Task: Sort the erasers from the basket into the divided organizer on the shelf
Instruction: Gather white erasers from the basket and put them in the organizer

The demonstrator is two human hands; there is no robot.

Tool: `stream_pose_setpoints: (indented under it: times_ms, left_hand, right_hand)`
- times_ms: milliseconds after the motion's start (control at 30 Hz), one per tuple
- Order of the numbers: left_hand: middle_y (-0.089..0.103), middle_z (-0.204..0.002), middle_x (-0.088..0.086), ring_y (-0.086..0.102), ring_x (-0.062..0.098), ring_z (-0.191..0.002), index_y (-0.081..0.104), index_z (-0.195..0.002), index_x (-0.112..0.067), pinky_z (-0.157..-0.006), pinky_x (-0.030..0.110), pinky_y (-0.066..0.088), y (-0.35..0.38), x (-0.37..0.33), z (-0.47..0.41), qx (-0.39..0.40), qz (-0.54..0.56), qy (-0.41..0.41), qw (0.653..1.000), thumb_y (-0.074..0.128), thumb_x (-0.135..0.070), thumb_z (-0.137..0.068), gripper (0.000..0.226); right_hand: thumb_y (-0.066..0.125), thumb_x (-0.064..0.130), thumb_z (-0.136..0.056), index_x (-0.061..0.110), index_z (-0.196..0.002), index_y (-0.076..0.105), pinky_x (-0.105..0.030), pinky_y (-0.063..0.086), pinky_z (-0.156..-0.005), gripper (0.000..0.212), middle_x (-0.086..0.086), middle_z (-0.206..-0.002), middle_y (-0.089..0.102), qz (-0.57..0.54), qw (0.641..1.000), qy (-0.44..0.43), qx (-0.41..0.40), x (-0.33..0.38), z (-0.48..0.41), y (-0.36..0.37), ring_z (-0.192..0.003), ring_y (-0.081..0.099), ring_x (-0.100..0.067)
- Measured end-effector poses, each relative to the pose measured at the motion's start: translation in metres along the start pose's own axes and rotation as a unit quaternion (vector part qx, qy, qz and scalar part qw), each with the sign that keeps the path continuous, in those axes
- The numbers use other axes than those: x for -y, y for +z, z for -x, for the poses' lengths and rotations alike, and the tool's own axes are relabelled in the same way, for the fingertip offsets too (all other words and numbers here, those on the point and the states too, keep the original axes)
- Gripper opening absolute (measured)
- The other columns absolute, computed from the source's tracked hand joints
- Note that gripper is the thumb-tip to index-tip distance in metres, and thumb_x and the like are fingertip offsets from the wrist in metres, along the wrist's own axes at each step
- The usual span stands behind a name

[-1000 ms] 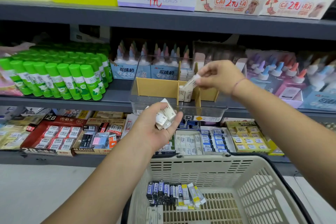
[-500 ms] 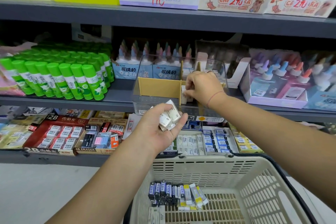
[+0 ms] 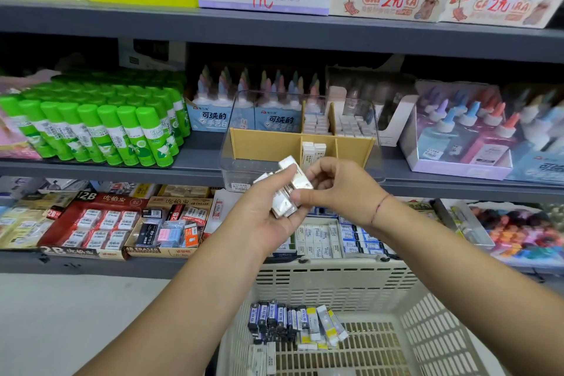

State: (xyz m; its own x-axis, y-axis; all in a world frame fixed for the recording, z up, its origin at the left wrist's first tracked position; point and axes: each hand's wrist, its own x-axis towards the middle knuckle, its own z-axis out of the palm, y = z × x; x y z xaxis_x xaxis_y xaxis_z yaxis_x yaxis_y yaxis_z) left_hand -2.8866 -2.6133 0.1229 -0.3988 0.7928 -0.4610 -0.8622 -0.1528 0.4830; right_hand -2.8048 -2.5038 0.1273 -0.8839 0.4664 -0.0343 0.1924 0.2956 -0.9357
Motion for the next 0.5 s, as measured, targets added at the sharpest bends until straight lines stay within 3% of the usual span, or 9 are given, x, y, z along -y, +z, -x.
stream_pose_setpoints:
  times_ms: [100, 167, 267, 500]
  left_hand:
    - [0.071, -0.103, 0.020, 0.069, 0.028, -0.097, 0.063, -0.099, 0.000, -0.074, 0.040, 0.058, 0.001, 0.000, 0.001, -0.028, 0.011, 0.018, 0.999, 0.065, -0.009, -0.087, 0.016]
    - [0.073, -0.089, 0.016, 0.070, 0.025, -0.085, 0.064, -0.093, -0.003, -0.070, 0.037, 0.059, 0.003, -0.001, 0.003, -0.038, 0.011, 0.025, 0.999, 0.067, -0.010, -0.085, 0.011]
    - [0.073, -0.085, 0.015, 0.069, 0.024, -0.082, 0.065, -0.094, -0.003, -0.066, 0.036, 0.060, 0.004, -0.001, 0.005, -0.041, 0.004, 0.029, 0.999, 0.067, -0.010, -0.084, 0.012]
    - [0.072, -0.081, 0.012, 0.069, 0.021, -0.076, 0.065, -0.093, -0.006, -0.063, 0.031, 0.059, 0.006, 0.002, 0.004, -0.044, -0.094, 0.055, 0.993, 0.063, -0.005, -0.087, 0.006]
  right_hand:
    - [0.074, 0.006, -0.078, 0.002, -0.086, 0.066, -0.022, 0.051, -0.068, 0.013, -0.010, -0.079, 0.064, -0.058, 0.998, 0.019, -0.014, -0.001, -0.001, -0.003, -0.068, 0.057, -0.011]
    - [0.070, 0.006, -0.082, 0.004, -0.081, 0.065, -0.011, 0.045, -0.056, 0.005, -0.005, -0.073, 0.062, -0.074, 0.997, 0.015, -0.027, 0.000, -0.001, -0.005, -0.058, 0.055, -0.002]
    - [0.065, 0.002, -0.085, 0.003, -0.081, 0.064, -0.007, 0.040, -0.049, 0.004, -0.007, -0.074, 0.061, -0.105, 0.993, 0.026, -0.038, 0.004, 0.000, -0.013, -0.053, 0.056, 0.000]
    - [0.067, 0.002, -0.084, 0.006, -0.091, 0.066, -0.021, 0.052, -0.069, 0.008, -0.005, -0.078, 0.064, -0.010, 0.999, 0.006, 0.030, 0.014, -0.006, -0.024, -0.070, 0.059, -0.012]
